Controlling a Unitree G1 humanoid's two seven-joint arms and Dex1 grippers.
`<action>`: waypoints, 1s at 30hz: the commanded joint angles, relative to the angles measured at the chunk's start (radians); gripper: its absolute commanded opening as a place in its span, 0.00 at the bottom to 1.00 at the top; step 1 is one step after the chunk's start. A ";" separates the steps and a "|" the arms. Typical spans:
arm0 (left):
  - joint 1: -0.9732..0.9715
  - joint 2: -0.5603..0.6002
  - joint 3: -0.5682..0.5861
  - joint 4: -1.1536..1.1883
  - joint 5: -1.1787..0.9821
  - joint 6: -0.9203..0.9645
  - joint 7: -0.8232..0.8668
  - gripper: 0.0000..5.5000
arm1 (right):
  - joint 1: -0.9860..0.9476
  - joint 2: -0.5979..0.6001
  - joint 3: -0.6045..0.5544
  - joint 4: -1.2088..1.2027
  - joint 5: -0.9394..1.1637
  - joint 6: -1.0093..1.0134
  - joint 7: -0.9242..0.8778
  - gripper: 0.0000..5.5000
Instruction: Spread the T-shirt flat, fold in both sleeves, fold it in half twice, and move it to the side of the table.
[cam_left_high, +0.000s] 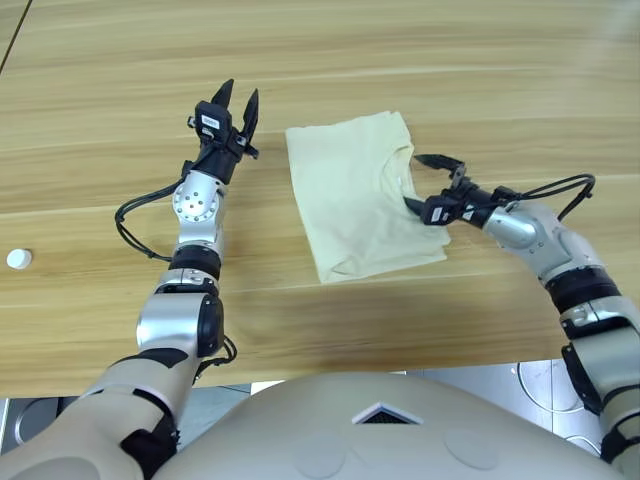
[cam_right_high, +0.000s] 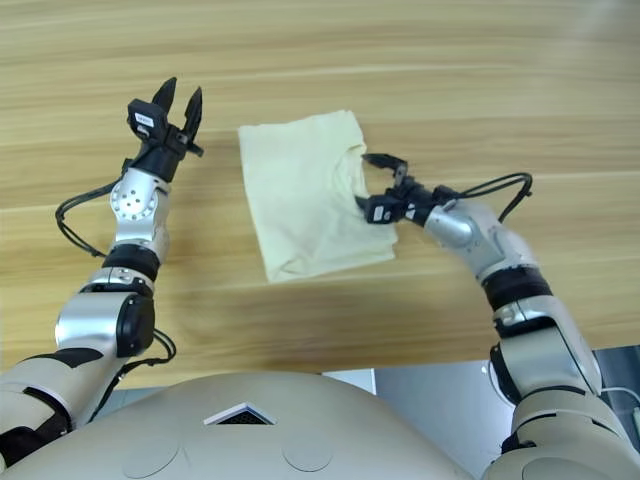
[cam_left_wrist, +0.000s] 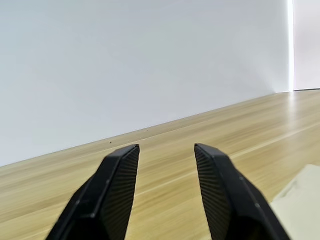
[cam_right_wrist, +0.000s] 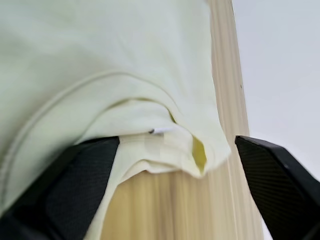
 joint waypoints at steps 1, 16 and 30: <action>0.008 0.011 -0.006 -0.008 0.012 -0.003 -0.004 0.37 | 0.178 -0.060 0.091 -0.110 0.017 -0.022 0.173 0.78; 0.360 0.149 -0.284 -0.514 0.030 -0.106 -0.391 0.37 | 0.211 -0.083 -0.100 -0.276 0.035 0.190 0.065 0.78; 0.375 0.187 -0.301 -0.529 0.103 -0.096 -0.338 0.37 | 0.342 -0.084 -0.292 -0.573 0.274 0.212 0.098 0.78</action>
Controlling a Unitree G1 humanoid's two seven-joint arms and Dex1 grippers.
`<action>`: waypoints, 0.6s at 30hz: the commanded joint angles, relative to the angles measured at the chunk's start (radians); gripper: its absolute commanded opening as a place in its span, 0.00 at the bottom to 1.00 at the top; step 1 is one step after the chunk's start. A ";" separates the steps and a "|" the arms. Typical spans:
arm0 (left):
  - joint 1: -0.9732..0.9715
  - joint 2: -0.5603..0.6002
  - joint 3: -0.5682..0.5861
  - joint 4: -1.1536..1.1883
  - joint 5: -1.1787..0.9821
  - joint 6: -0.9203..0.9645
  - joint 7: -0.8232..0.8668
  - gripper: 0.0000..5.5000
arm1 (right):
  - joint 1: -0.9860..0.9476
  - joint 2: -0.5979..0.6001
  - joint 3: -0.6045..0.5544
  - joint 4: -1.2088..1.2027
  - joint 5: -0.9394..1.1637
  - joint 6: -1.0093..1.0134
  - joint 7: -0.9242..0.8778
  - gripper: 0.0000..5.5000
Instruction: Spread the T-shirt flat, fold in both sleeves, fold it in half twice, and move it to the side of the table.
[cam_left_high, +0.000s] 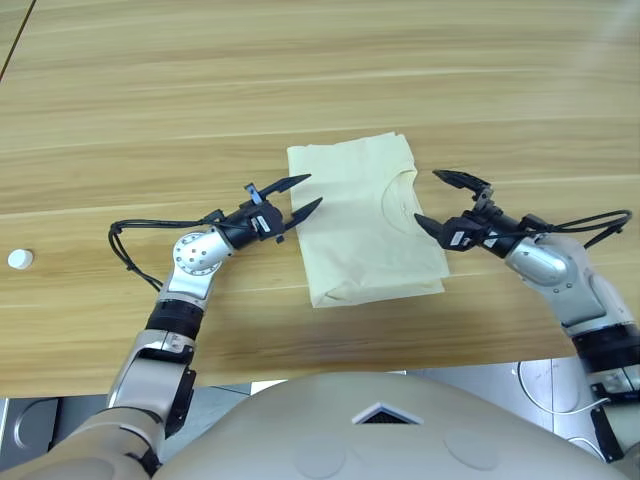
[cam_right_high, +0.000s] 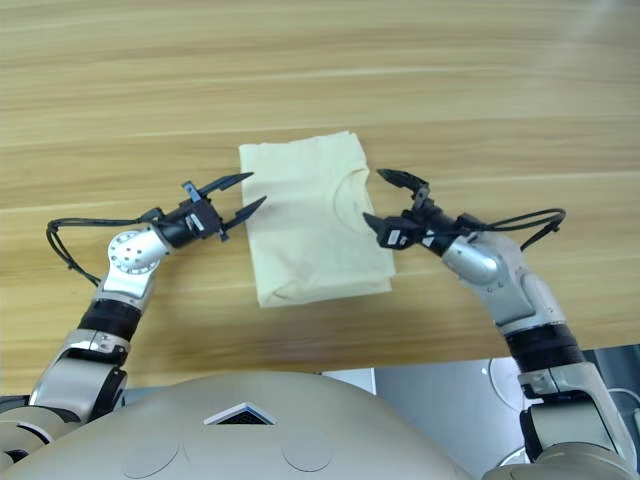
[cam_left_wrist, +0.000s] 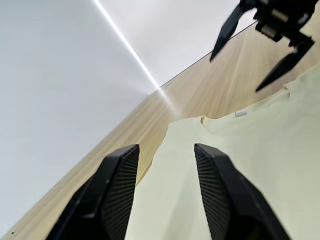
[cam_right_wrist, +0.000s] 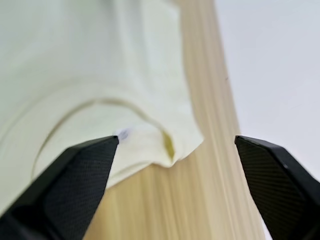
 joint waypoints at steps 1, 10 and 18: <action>0.011 0.040 -0.018 -0.038 -0.016 0.011 -0.032 0.37 | -0.006 0.013 -0.077 -0.057 0.098 0.006 0.009 0.78; 0.180 0.275 -0.083 -0.384 -0.174 0.121 -0.256 0.43 | 0.139 -0.110 -0.064 -0.154 0.163 -0.088 0.205 0.79; 0.313 0.381 -0.127 -0.515 -0.073 0.191 -0.305 0.65 | 0.321 -0.247 -0.097 -0.143 0.129 -0.177 0.314 0.92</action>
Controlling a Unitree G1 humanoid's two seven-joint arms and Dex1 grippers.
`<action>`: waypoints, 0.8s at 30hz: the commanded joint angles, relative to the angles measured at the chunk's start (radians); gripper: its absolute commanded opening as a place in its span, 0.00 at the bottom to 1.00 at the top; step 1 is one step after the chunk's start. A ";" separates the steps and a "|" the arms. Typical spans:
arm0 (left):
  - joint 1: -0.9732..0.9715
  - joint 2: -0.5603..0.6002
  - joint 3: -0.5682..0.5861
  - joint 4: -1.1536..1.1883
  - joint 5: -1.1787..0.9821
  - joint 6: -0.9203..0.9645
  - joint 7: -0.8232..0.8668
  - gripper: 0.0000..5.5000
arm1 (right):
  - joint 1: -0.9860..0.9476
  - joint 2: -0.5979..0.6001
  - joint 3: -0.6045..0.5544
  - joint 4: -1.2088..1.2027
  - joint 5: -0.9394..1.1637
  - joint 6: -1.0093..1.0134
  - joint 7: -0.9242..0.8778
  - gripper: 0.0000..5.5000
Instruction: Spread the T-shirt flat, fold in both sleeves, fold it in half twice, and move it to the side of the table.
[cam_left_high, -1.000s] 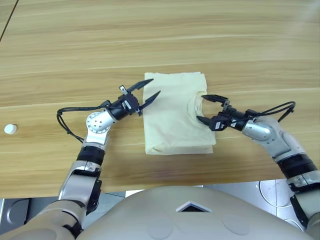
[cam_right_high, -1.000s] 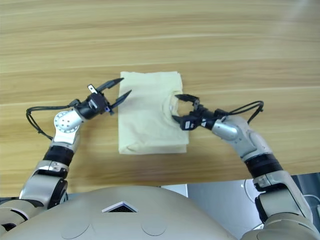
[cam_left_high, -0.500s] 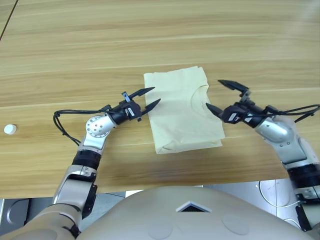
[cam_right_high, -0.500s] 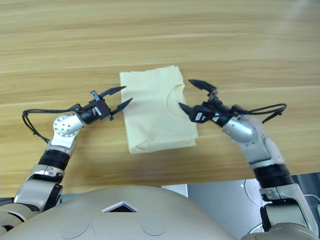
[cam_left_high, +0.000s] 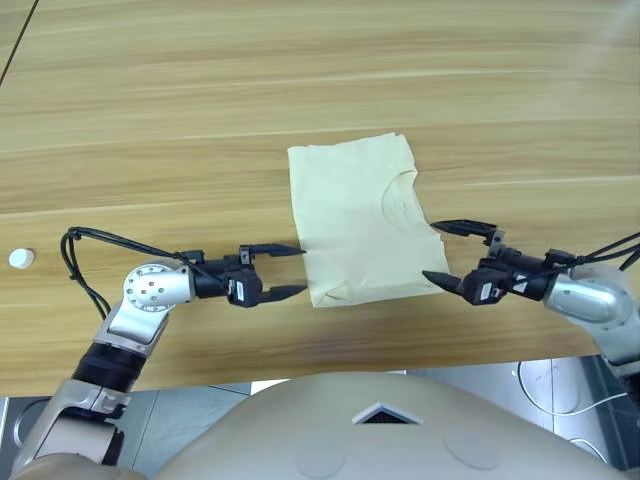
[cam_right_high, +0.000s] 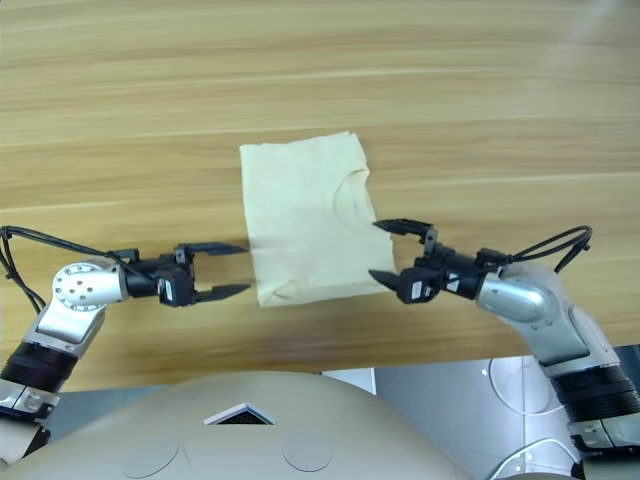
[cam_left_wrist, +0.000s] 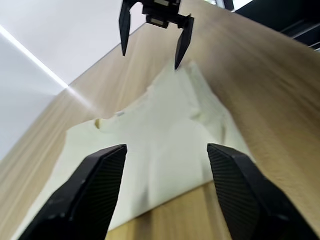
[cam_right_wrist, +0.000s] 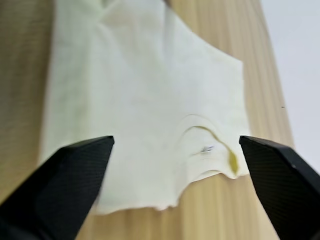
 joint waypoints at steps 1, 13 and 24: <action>0.030 0.019 -0.010 -0.041 0.130 0.013 0.035 0.67 | 0.066 -0.048 -0.021 -0.002 -0.035 -0.050 0.019 0.92; 0.024 0.001 -0.085 0.019 0.411 -0.002 0.152 0.68 | 0.047 -0.033 0.013 0.078 -0.175 0.019 0.013 0.92; -0.025 -0.015 -0.152 0.069 0.501 -0.028 0.238 0.69 | -0.020 0.012 0.083 0.133 -0.242 0.064 -0.016 0.70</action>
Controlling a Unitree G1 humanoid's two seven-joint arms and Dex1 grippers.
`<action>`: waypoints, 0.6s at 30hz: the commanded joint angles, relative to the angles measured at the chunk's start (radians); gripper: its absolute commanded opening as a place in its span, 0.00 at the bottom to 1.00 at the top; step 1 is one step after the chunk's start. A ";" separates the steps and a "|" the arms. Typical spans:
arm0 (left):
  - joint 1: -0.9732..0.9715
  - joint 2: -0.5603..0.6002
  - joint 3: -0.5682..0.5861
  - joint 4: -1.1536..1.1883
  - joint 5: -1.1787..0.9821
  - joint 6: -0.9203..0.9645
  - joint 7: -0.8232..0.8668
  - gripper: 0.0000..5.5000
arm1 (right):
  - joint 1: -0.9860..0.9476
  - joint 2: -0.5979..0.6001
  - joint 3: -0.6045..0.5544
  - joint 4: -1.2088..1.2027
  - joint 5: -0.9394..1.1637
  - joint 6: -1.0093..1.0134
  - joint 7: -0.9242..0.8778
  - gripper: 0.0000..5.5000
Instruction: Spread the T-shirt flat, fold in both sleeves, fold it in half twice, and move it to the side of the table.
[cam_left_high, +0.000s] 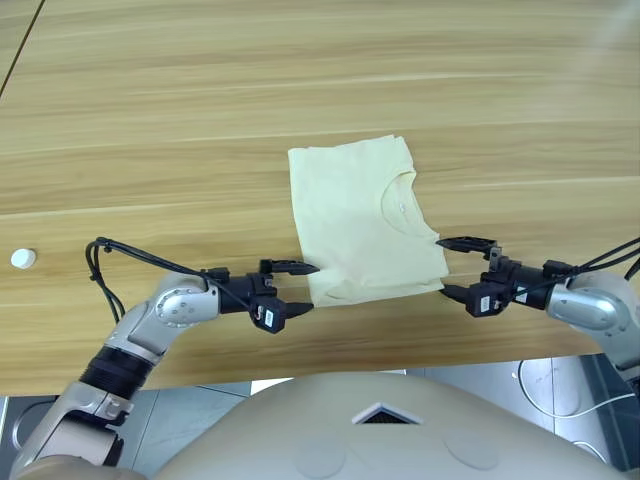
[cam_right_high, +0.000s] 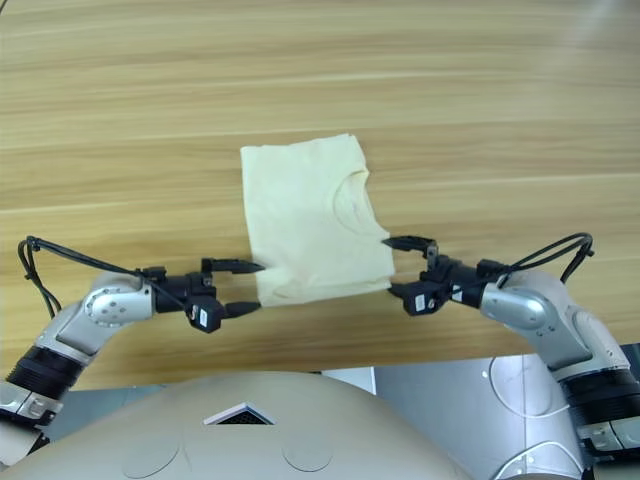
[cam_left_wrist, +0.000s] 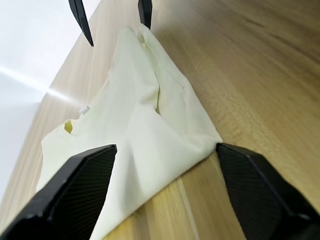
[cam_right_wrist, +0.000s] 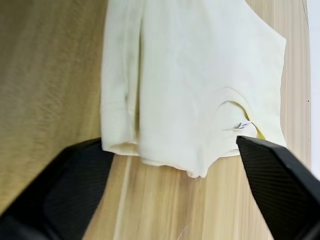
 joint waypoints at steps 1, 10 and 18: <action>0.004 0.006 -0.043 0.058 0.097 0.032 -0.003 0.69 | 0.017 0.012 0.046 0.045 -0.074 0.052 0.022 0.66; -0.009 0.026 -0.068 0.071 0.081 0.004 0.001 0.58 | 0.012 0.015 0.068 0.036 -0.061 0.046 0.024 0.35; -0.020 0.037 -0.077 0.084 0.077 -0.009 -0.001 0.34 | 0.008 0.019 0.069 0.020 -0.055 0.038 0.020 0.07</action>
